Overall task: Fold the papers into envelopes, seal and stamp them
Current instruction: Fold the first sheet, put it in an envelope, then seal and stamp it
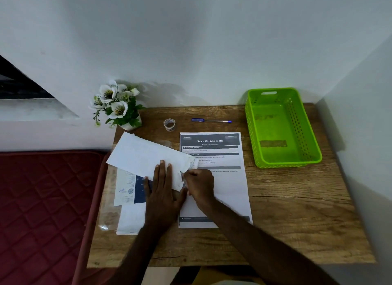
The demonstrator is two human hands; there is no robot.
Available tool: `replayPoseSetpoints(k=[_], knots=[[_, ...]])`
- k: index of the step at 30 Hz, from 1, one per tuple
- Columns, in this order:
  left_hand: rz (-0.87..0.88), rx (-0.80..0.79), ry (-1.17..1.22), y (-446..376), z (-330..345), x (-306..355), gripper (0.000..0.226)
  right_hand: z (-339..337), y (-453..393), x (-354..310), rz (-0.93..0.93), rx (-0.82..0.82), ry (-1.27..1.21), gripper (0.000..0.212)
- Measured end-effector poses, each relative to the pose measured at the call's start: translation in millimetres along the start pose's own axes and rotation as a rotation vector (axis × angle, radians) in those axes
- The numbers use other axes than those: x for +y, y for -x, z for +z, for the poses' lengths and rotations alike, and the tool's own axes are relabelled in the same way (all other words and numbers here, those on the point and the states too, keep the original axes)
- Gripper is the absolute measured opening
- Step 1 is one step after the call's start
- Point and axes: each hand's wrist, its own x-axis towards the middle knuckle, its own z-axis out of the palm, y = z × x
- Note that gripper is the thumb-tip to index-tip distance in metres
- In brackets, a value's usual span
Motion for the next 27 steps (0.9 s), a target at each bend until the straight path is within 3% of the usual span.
replayPoseSetpoints(k=[6,13,16,19,27], knots=[[-0.004,0.017,-0.006,-1,1,-1,0.089,-25,9,6,-0.067,0.255,0.128,0.013],[0.063,0.096,-0.025,2,7,3,0.075,-23,3,11,0.05,0.018,0.114,0.038],[0.078,0.114,-0.034,2,7,4,0.07,-17,0,8,0.03,-0.016,0.141,0.029],[0.101,0.157,-0.015,3,4,8,0.065,-18,0,4,-0.005,-0.004,0.137,0.017],[0.225,0.25,0.054,2,-1,35,0.052,-50,6,1,-0.063,0.179,0.191,0.021]])
